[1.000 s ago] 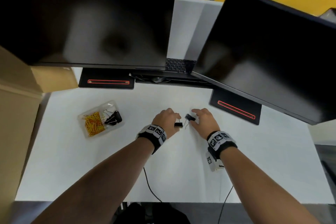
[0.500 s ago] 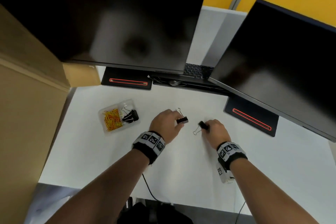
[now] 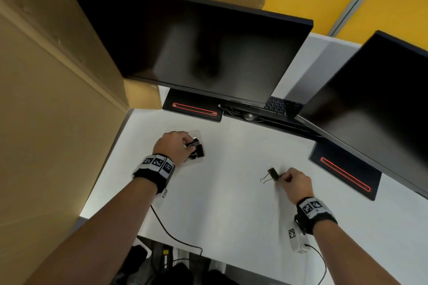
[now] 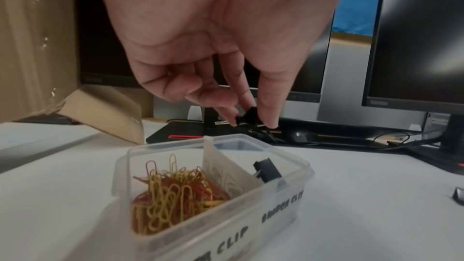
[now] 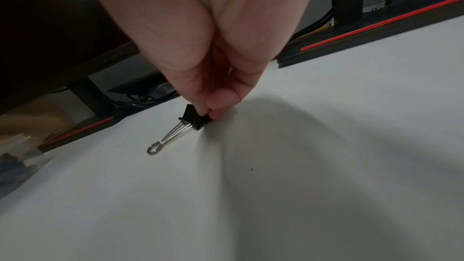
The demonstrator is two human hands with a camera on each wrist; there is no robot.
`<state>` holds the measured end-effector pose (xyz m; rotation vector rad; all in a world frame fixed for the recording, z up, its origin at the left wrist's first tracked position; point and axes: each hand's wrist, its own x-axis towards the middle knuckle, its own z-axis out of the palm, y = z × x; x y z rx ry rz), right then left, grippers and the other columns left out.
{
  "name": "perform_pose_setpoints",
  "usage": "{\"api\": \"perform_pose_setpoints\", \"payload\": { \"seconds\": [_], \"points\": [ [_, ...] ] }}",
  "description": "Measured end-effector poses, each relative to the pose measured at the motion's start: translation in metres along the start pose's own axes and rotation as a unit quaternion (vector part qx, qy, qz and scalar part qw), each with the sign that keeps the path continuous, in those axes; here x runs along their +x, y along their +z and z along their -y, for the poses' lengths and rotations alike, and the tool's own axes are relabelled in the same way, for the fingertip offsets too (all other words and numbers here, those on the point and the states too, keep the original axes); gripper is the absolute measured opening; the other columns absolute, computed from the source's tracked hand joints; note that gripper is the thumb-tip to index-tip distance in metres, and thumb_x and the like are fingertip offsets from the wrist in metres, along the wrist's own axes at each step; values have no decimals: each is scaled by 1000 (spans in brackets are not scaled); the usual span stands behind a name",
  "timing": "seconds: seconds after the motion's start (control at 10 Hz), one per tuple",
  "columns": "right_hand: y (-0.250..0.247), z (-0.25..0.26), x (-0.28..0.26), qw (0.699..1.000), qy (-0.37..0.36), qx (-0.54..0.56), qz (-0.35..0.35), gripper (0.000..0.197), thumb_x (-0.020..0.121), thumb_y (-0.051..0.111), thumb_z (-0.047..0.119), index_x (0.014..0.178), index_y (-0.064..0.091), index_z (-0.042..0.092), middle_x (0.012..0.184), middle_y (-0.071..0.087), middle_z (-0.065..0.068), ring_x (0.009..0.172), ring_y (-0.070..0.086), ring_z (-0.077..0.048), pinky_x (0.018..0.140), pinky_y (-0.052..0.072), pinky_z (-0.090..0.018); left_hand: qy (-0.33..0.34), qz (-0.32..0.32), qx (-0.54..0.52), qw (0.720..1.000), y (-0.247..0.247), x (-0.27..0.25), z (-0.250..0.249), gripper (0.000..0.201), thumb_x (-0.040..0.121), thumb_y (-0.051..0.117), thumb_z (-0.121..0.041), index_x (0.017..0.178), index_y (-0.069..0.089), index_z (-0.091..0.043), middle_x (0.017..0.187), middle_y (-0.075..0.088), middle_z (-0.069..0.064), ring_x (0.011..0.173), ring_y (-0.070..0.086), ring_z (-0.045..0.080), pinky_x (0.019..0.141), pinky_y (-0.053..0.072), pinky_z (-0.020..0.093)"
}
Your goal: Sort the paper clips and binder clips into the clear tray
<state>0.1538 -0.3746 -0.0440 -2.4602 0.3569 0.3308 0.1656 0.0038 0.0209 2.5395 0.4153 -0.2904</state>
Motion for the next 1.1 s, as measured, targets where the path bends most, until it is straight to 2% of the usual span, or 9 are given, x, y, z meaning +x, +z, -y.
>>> {"api": "perform_pose_setpoints", "payload": {
  "seconds": [0.1, 0.2, 0.3, 0.4, 0.5, 0.7, 0.9, 1.0, 1.1],
  "points": [
    [0, 7, -3, 1000, -23, -1, 14, 19, 78, 67, 9, 94, 60, 16, 96, 64, -1, 81, 63, -22, 66, 47, -24, 2, 2, 5, 1000, 4, 2, 2, 16, 79, 71, -37, 95, 70, -34, 97, 70, -7, 87, 63, 17, 73, 49, 25],
    [9, 8, -1, 975, -128, -139, 115, 54, 85, 59, 7, 133, 50, 30, 128, 41, -2, 103, 56, -23, 94, 46, -32, 8, 7, 10, 1000, 7, 4, 3, 16, 79, 72, -37, 94, 70, -34, 97, 70, -8, 89, 64, 17, 76, 51, 27],
    [12, 19, 5, 950, -164, -219, 153, 42, 91, 51, 6, 129, 57, 24, 124, 48, -11, 104, 56, -29, 92, 47, -35, 10, 10, 17, 1000, 6, 6, 3, 15, 79, 71, -38, 93, 70, -34, 96, 71, -9, 88, 65, 18, 76, 52, 28],
    [8, 50, 6, 955, -186, -189, 132, 41, 85, 60, 5, 124, 59, 20, 102, 53, -6, 89, 62, -27, 80, 47, -27, 4, 11, 15, 1000, 5, 8, 4, 14, 79, 70, -38, 92, 70, -34, 93, 71, -10, 83, 65, 16, 71, 51, 26],
    [20, 110, 1, 968, -230, -31, 101, 42, 76, 74, 11, 115, 64, 22, 97, 60, -2, 74, 62, -17, 73, 48, -22, 6, 14, 22, 1000, 4, 12, 3, 16, 80, 71, -36, 95, 70, -32, 93, 71, -8, 82, 65, 16, 70, 51, 26],
    [85, 205, -9, 940, -292, -11, 176, 43, 75, 76, 24, 115, 63, 29, 95, 57, 1, 77, 54, -11, 72, 41, -21, 22, 33, 61, 997, 0, 23, -3, 17, 77, 74, -32, 94, 71, -33, 99, 71, -7, 88, 66, 17, 77, 55, 30],
    [105, 212, -8, 948, -268, -32, 170, 56, 76, 76, 30, 128, 55, 29, 96, 59, -2, 83, 55, -14, 73, 45, -27, 23, 47, 45, 998, -5, 25, 10, 32, 81, 65, -9, 100, 72, -34, 104, 72, -6, 94, 67, 18, 82, 57, 33],
    [95, 209, -13, 950, -261, -33, 166, 47, 80, 74, 32, 125, 58, 28, 91, 60, 0, 78, 55, -14, 71, 46, -26, 32, 44, 40, 998, -7, 24, 15, 40, 83, 61, -2, 108, 71, -31, 112, 69, -5, 99, 66, 18, 82, 55, 29],
    [76, 195, -10, 963, -222, -3, 149, 25, 86, 67, 30, 111, 65, 26, 83, 64, 4, 72, 60, -11, 70, 51, -26, 54, 37, 23, 998, -13, 25, 9, 40, 85, 59, -3, 114, 69, -29, 117, 64, -4, 106, 62, 19, 84, 50, 27]
  ]
}}
